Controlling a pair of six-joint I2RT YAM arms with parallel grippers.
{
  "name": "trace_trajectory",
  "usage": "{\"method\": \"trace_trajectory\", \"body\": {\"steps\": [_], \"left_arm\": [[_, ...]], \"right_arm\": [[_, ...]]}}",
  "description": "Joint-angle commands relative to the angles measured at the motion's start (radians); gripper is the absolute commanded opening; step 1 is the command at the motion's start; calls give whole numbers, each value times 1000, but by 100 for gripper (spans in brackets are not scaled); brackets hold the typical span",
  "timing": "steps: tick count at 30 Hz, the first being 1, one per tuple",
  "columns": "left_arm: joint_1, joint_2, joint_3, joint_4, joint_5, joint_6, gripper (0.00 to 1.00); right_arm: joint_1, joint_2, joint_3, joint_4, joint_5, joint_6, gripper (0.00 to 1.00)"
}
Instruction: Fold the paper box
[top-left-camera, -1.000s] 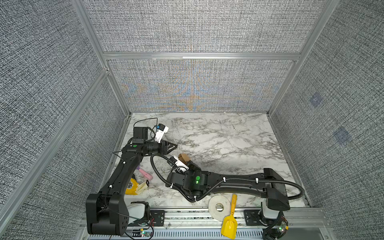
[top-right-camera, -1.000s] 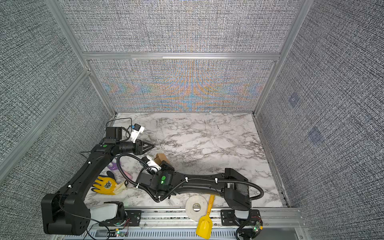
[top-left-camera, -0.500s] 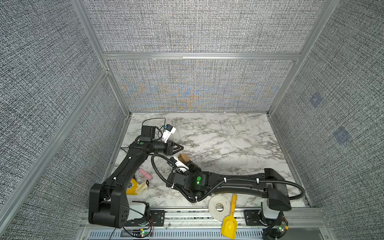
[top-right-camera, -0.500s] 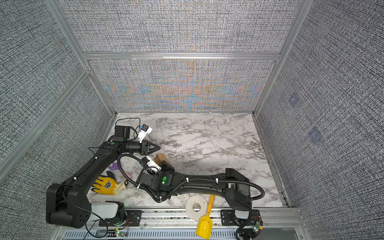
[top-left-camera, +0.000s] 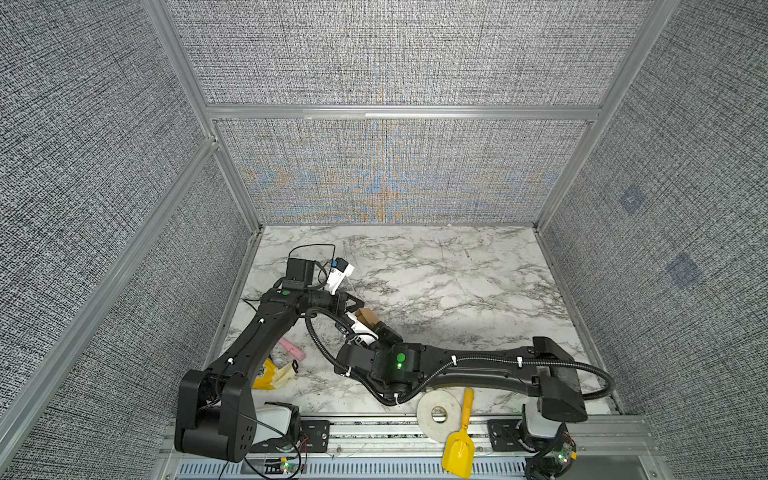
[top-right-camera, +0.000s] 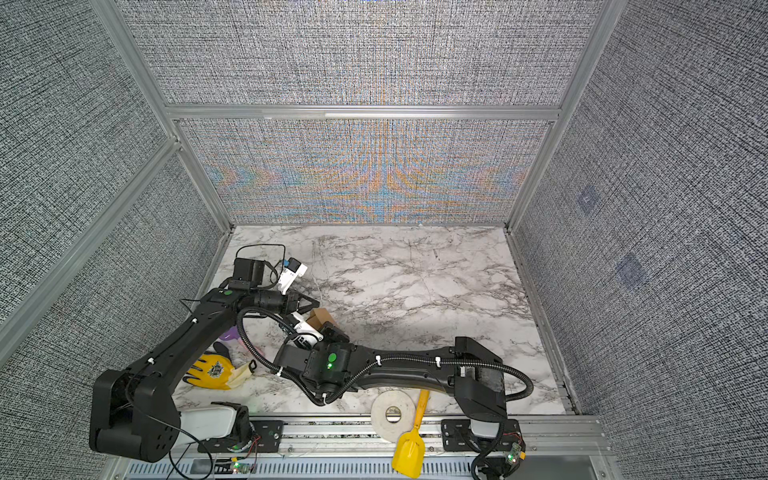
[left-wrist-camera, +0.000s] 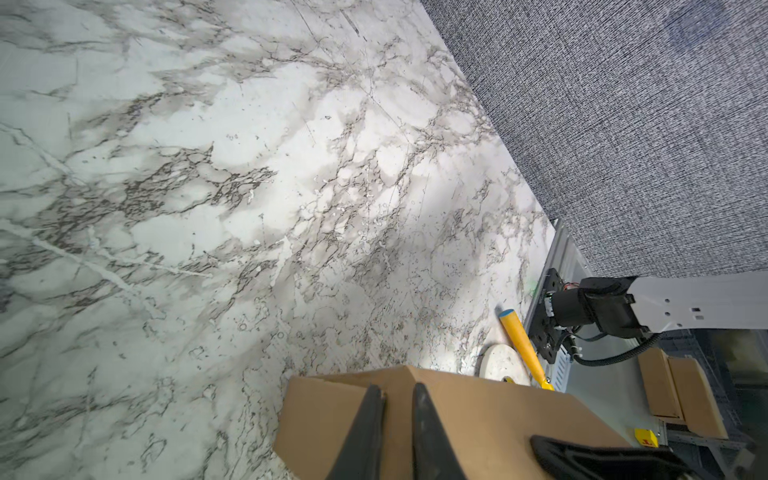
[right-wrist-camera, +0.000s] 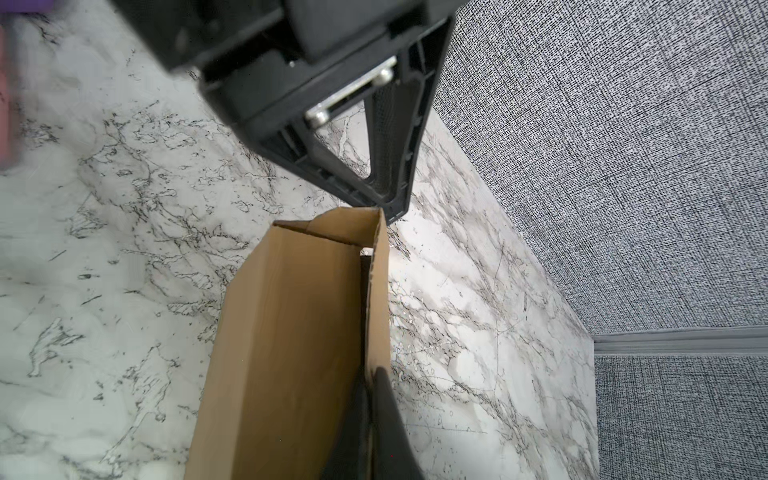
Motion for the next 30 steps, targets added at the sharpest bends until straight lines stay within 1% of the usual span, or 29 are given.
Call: {"method": "trace_trajectory", "body": {"steps": [1,6,9,12,14,17,22,27,30], "left_arm": [[-2,-9,-8,-16,-40,29,17],[-1,-9,7,-19,-30,23,15],[2,-9,49,-15,0,-5,22],[10,-22,69,-25,39,-38,24],[8,-35,47,-24,50,-38,24],[3,-37,4,-33,35,-20,24],[-2,-32,-15,-40,-1,9,24],[-2,-35,-16,-54,-38,32,19],[-2,-39,-26,-50,-60,41,19]], "right_arm": [[2,14,-5,-35,-101,14,1],[1,15,-8,-31,-104,20,1],[0,14,-9,-34,-101,18,1],[0,11,-11,-34,-101,22,2],[0,10,-11,-34,-101,18,2],[0,14,-10,-37,-98,20,1],[2,18,-4,-39,-99,19,1],[2,12,-10,-37,-98,21,1],[2,13,-8,-41,-96,22,1]]}}
